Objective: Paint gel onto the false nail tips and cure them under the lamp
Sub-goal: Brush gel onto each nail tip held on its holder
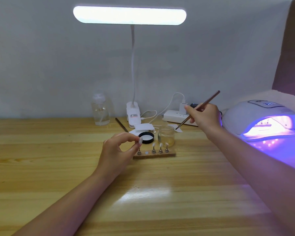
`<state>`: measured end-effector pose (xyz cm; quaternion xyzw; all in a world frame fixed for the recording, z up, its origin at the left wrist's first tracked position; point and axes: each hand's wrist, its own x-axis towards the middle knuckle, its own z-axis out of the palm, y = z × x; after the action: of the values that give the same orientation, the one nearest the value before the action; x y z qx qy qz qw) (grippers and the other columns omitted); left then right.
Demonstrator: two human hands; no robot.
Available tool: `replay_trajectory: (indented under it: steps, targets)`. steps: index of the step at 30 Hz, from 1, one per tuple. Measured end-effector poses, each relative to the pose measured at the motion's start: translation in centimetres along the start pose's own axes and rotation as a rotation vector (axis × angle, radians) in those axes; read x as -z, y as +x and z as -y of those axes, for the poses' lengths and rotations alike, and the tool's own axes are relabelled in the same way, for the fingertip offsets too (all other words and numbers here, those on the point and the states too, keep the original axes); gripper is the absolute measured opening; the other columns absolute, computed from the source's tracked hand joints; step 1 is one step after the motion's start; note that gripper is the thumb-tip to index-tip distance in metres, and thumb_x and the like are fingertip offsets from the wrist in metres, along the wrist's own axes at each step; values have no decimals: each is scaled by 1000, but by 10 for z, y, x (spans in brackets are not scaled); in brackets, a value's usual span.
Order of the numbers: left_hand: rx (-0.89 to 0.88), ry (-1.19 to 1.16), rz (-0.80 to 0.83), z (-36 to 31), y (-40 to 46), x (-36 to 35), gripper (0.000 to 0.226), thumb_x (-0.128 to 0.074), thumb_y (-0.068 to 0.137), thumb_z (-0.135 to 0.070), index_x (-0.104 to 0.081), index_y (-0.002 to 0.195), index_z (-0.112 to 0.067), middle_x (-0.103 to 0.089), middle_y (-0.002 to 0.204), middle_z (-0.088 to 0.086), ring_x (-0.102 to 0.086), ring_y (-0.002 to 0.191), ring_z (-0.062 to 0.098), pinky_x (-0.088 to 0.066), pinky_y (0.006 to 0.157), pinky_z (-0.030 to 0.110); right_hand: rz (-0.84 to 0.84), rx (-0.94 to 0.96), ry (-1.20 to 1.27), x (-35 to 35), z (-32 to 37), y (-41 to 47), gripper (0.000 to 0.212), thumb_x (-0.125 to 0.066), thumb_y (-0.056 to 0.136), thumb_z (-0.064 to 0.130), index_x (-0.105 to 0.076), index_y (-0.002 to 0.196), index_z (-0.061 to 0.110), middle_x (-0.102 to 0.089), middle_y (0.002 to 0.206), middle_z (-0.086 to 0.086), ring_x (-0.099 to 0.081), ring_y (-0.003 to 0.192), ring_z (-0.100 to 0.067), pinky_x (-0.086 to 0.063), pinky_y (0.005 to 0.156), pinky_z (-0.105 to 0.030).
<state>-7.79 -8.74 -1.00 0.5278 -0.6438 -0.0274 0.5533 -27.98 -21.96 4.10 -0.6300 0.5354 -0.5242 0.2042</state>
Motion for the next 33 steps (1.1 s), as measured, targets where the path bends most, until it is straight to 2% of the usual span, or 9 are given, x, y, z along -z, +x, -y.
replay_trajectory:
  steps: [6, 9, 13, 15, 18, 21, 25, 29, 33]
  targets:
    - [24, -16, -9, -2, 0, 0, 19, -72, 74, -5, -68, 75, -23, -68, 80, -11, -62, 83, 4, -39, 77, 6, -133, 64, 307, -2, 8, -22, 31, -64, 84, 36, -52, 61, 20, -58, 43, 8, -50, 38, 3, -43, 50, -18]
    - [57, -26, 2, -2, 0, 0, 19, -71, 76, -9, -67, 74, -28, -68, 79, -13, -62, 84, 1, -45, 82, 16, -2, 242, 474, -11, 14, -53, 22, -59, 85, 36, -58, 72, 19, -62, 49, 5, -53, 40, -1, -42, 45, -12]
    - [89, -15, -20, -1, 0, -1, 11, -71, 76, -11, -69, 74, -22, -69, 77, -9, -64, 82, 6, -44, 90, 37, 204, 447, 464, -23, 19, -85, 13, -54, 86, 28, -65, 81, 23, -66, 70, 9, -60, 57, 1, -47, 55, -14]
    - [96, -3, -24, 0, 0, -2, 6, -71, 76, -12, -71, 77, -18, -70, 79, -7, -63, 83, 9, -42, 91, 44, 241, 481, 404, -27, 21, -91, 15, -55, 88, 24, -65, 77, 26, -64, 66, 14, -60, 58, 1, -47, 55, -15]
    - [92, -6, -23, 1, 0, -2, 6, -72, 76, -12, -73, 80, -15, -70, 81, -3, -63, 83, 12, -41, 90, 48, 268, 443, 467, -29, 22, -97, 29, -49, 87, 36, -63, 64, 25, -61, 56, 11, -56, 53, 1, -41, 53, -11]
    - [105, -17, -21, 0, 1, -1, 7, -72, 75, -12, -73, 80, -17, -70, 81, -2, -63, 83, 12, -41, 90, 49, 261, 406, 547, -32, 21, -101, 38, -45, 91, 37, -63, 62, 21, -61, 56, 8, -56, 52, 0, -41, 53, -11]
    - [130, -21, -26, 0, 1, -1, 8, -73, 74, -11, -73, 79, -18, -70, 82, -1, -63, 85, 14, -40, 92, 52, 232, 503, 420, -36, 21, -102, 35, -41, 91, 28, -62, 65, 22, -60, 60, 12, -57, 56, 1, -40, 56, -8]
    - [131, -31, -30, -2, 0, 0, 12, -73, 73, -11, -71, 77, -22, -69, 81, -5, -63, 85, 13, -41, 92, 52, 310, 443, 448, -37, 16, -105, 40, -42, 90, 33, -65, 61, 17, -62, 56, 6, -59, 55, -4, -44, 56, -16]
    - [120, -30, -23, -2, 0, 0, 12, -73, 73, -10, -71, 77, -21, -69, 80, -4, -63, 83, 12, -45, 89, 40, 240, 512, 447, -37, 17, -104, 41, -44, 91, 37, -66, 63, 17, -61, 58, 11, -58, 57, -1, -43, 58, -13]
